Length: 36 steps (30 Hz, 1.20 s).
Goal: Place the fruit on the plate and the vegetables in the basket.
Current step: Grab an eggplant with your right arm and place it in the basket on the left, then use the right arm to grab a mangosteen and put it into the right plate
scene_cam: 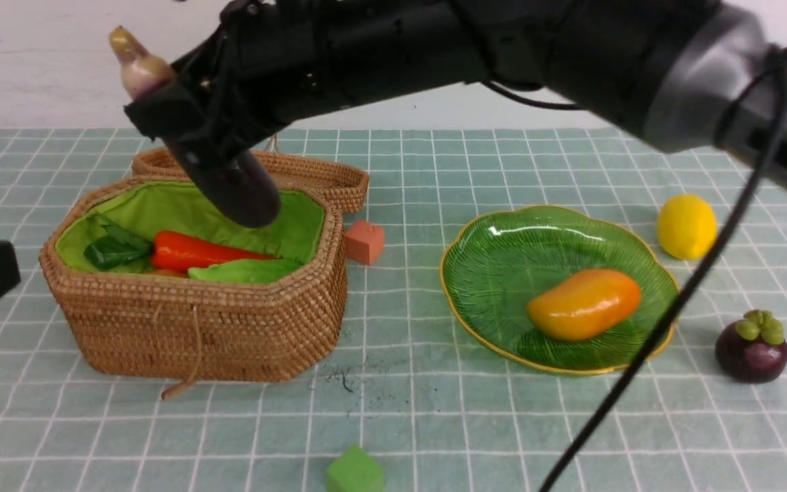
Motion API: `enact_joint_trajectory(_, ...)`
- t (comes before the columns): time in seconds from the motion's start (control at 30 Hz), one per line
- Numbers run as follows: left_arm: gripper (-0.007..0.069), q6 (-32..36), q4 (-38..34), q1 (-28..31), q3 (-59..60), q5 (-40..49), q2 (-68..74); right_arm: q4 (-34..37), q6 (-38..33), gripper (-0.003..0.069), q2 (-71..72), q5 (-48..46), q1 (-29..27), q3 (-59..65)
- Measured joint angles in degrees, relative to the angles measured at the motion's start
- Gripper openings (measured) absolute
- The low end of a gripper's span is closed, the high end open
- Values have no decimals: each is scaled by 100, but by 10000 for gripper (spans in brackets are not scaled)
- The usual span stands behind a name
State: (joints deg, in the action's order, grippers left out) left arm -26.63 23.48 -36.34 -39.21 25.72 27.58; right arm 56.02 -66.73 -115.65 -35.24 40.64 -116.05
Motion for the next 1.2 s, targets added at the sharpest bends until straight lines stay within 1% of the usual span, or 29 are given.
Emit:
enact_joint_trajectory(0.03, -13, -282, 262, 0, 0, 30, 0, 95, -103, 275, -126, 158, 7, -64)
enact_joint_trajectory(0.07, -13, -336, 311, 0, 0, 39, 0, 149, -153, 275, -158, 235, 13, -90)
enact_joint_trajectory(0.1, -13, -732, 621, 0, 0, 77, 0, 315, -321, 275, -389, 504, 28, -147)
enact_joint_trajectory(0.17, -13, -1105, 961, 0, 0, 140, 0, 492, -606, 275, -635, 889, 49, -177)
enact_joint_trajectory(0.3, -13, -1350, 1120, 0, 0, 231, 0, 577, -928, 277, -925, 1281, 66, -180)
enact_joint_trajectory(0.37, -11, -1387, 1140, 0, 0, 251, 0, 614, -998, 344, -1031, 1413, 70, -180)
enact_joint_trajectory(0.4, -11, -1392, 1145, 0, 0, 257, 0, 619, -1005, 400, -1059, 1443, 70, -184)
enact_joint_trajectory(0.43, -11, -1394, 1146, 0, 0, 257, 0, 619, -1005, 425, -1067, 1451, 73, -184)
enact_joint_trajectory(0.47, -11, -1405, 1146, 0, 0, 257, 0, 619, -988, 528, -1067, 1457, 78, -184)
enact_joint_trajectory(0.5, -11, -1405, 1150, 0, 0, 257, 0, 612, -910, 588, -1061, 1457, 78, -184)
enact_joint_trajectory(0.53, -11, -1405, 1152, 0, 0, 257, 0, 585, -754, 629, -1032, 1395, 72, -184)
enact_joint_trajectory(0.57, -11, -1405, 1152, 0, 0, 257, 0, 559, -713, 641, -1011, 1374, 71, -184)
enact_joint_trajectory(0.6, -11, -1405, 1141, 0, 0, 257, 0, 436, -387, 664, -939, 1154, 45, -184)
enact_joint_trajectory(0.67, -11, -1397, 1099, 0, 0, 257, 0, -9, 438, 671, -688, 611, -35, -184)
enact_joint_trajectory(0.7, -11, -1336, 1040, 0, 0, 257, 0, -429, 1121, 659, -526, 248, -93, -184)
enact_joint_trajectory(0.73, -11, -1261, 943, 0, 0, 257, 0, -757, 1641, 644, -377, -180, -165, -184)
enact_joint_trajectory(0.77, -11, -1077, 790, 0, 0, 257, 0, -1406, 2634, 602, -92, -759, -270, -184)
enact_joint_trajectory(0.8, -11, -1040, 710, 0, 0, 257, 0, -1406, 2780, 602, -92, -862, -288, -189)
enact_joint_trajectory(0.83, -13, -675, 305, 0, 0, 231, 0, -2318, 3896, 534, 278, -1725, -435, -195)
enact_joint_trajectory(0.87, -13, -561, 180, 0, 0, 218, 0, -2422, 4153, 514, 317, -1948, -473, -195)
enact_joint_trajectory(0.9, -13, -184, -237, 0, 0, 204, 0, -3149, 4851, 435, 564, -2617, -568, -199)
enact_joint_trajectory(0.93, -13, 176, -633, 0, 0, 195, 0, -3659, 5350, 374, 711, -3076, -637, -202)
enact_joint_trajectory(1.0, -13, 740, -1233, 0, 0, 195, 0, -4329, 5942, 282, 898, -3417, -717, -152)
enact_joint_trajectory(1.03, -13, 1440, -1974, 0, 0, 215, 0, -4878, 6398, 192, 1095, -3539, -781, -2)
enact_joint_trajectory(1.07, -13, 1890, -2432, 0, 0, 239, 0, -5196, 6673, 131, 1242, -3575, -817, 137)
enact_joint_trajectory(1.1, -13, 1980, -2522, 0, 0, 239, 0, -5297, 6734, 108, 1272, -3593, -829, 197)
enact_joint_trajectory(1.13, -13, 2789, -3285, 0, 0, 279, 0, -5640, 7048, 31, 1576, -3619, -913, 501)
enact_joint_trajectory(1.17, -13, 3301, -3666, 0, 0, 313, 0, -5815, 7262, -1, 1828, -3619, -989, 802)
enact_joint_trajectory(1.2, -13, 3301, -3738, 0, 0, 313, 0, -5837, 7298, -5, 1828, -3619, -1008, 857)
